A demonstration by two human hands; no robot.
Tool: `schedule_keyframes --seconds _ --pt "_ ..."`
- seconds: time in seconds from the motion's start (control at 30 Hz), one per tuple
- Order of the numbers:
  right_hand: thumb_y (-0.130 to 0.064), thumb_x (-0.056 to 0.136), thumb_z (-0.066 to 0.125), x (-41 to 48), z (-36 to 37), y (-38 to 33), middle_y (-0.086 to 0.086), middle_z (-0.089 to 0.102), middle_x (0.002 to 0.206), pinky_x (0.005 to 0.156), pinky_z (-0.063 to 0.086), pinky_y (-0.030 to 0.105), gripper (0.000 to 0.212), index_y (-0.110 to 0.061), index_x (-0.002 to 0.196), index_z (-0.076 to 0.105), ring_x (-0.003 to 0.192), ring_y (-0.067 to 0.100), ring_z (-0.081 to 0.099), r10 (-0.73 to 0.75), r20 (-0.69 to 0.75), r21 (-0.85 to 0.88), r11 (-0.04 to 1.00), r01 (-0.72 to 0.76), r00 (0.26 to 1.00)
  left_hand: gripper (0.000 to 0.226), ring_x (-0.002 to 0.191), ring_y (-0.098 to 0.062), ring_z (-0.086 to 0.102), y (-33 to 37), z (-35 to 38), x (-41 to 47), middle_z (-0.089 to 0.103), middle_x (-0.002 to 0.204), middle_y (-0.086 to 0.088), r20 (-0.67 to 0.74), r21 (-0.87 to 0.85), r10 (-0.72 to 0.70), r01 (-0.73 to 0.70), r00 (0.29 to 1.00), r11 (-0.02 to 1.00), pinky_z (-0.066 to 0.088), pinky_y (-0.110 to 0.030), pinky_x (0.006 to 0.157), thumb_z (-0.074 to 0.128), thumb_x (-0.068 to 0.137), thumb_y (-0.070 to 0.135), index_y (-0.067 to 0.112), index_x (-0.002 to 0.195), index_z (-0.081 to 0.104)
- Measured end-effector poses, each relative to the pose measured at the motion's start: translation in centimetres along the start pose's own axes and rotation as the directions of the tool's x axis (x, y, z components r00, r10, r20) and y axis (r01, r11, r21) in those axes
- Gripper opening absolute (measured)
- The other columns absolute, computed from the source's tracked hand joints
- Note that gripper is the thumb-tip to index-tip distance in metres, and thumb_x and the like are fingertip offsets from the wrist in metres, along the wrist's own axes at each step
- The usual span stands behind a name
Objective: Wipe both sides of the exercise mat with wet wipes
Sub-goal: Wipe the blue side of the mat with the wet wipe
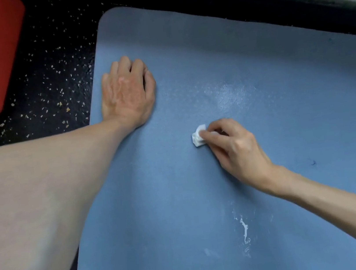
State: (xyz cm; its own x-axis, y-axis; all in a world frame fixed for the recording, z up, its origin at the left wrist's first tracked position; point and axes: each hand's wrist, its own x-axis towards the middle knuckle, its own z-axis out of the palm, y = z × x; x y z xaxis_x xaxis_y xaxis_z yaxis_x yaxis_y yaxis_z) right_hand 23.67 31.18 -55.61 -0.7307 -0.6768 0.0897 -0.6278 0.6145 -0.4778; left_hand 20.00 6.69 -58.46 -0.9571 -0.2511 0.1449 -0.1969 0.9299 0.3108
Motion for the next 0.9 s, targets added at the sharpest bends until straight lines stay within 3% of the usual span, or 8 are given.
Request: schedule_keyframes --seconds 0.07,0.23,0.4,0.6,0.77,0.83,0.9 --pt "-0.004 0.092 0.059 -2.6 0.4 -1.4 0.011 0.060 0.097 0.076 0.047 0.028 0.018 -0.003 0.106 0.070 0.084 0.027 0.058 -0.009 0.032 0.034 0.999 0.008 0.999 0.030 0.095 -0.031 0.047 0.0 0.0 0.1 0.052 0.105 -0.013 -0.002 0.000 0.007 -0.007 1.000 1.000 0.033 -0.042 0.081 0.033 0.101 0.030 0.009 0.101 0.055" --pt "0.001 0.090 0.060 -8.2 -0.2 -4.2 0.005 0.056 0.100 0.067 0.051 0.035 0.023 -0.008 0.112 0.063 0.081 0.023 0.055 -0.147 0.274 0.164 0.981 0.105 0.950 0.031 0.097 -0.033 0.047 0.1 0.0 0.1 0.052 0.107 -0.014 -0.008 -0.006 0.007 -0.007 1.000 1.000 0.033 -0.044 0.083 0.032 0.100 0.031 0.009 0.101 0.054" --pt "0.001 0.088 0.061 -5.4 0.4 -2.6 0.011 0.059 0.094 0.072 0.049 0.031 0.017 -0.003 0.103 0.070 0.079 0.028 0.057 0.026 0.057 0.033 0.999 -0.028 0.998 0.033 0.099 -0.033 0.047 0.0 0.1 0.1 0.053 0.109 -0.015 -0.014 -0.013 0.014 -0.014 1.000 1.000 0.033 -0.044 0.084 0.031 0.100 0.031 0.008 0.102 0.054" --pt "0.001 0.088 0.063 -11.9 0.6 -6.7 0.001 0.051 0.099 0.067 0.048 0.027 0.028 -0.011 0.113 0.061 0.081 0.019 0.051 -0.097 0.295 0.215 0.976 0.033 0.951 0.034 0.101 -0.033 0.046 0.0 0.1 0.2 0.052 0.110 -0.015 -0.015 -0.011 0.013 -0.013 1.000 1.000 0.033 -0.044 0.085 0.030 0.100 0.031 0.008 0.103 0.054" --pt "0.003 0.086 0.062 -9.5 1.7 -5.7 0.008 0.055 0.089 0.060 0.049 0.035 0.023 -0.004 0.107 0.069 0.073 0.025 0.054 0.075 0.079 0.105 0.991 -0.083 0.994 0.035 0.104 -0.034 0.046 0.1 0.1 0.2 0.052 0.112 -0.016 -0.015 -0.008 0.019 -0.020 1.000 1.000 0.033 -0.044 0.087 0.028 0.100 0.031 0.007 0.105 0.053" --pt "0.002 0.087 0.063 -11.6 2.6 -7.5 0.005 0.051 0.093 0.061 0.048 0.033 0.028 -0.003 0.114 0.066 0.074 0.023 0.051 0.057 0.083 0.129 0.989 -0.067 0.995 0.036 0.103 -0.034 0.046 0.1 0.1 0.2 0.053 0.112 -0.016 -0.024 -0.007 0.024 -0.025 0.999 1.000 0.033 -0.044 0.087 0.028 0.100 0.031 0.006 0.105 0.053" --pt "0.000 0.091 0.059 -15.3 2.6 -10.0 0.002 0.049 0.097 0.064 0.047 0.029 0.028 -0.007 0.119 0.061 0.078 0.020 0.049 -0.024 0.183 0.229 0.973 -0.018 0.983 0.036 0.104 -0.034 0.046 0.0 0.2 0.2 0.053 0.112 -0.017 -0.026 0.005 0.027 -0.027 0.999 1.000 0.033 -0.044 0.087 0.028 0.100 0.030 0.006 0.105 0.053"
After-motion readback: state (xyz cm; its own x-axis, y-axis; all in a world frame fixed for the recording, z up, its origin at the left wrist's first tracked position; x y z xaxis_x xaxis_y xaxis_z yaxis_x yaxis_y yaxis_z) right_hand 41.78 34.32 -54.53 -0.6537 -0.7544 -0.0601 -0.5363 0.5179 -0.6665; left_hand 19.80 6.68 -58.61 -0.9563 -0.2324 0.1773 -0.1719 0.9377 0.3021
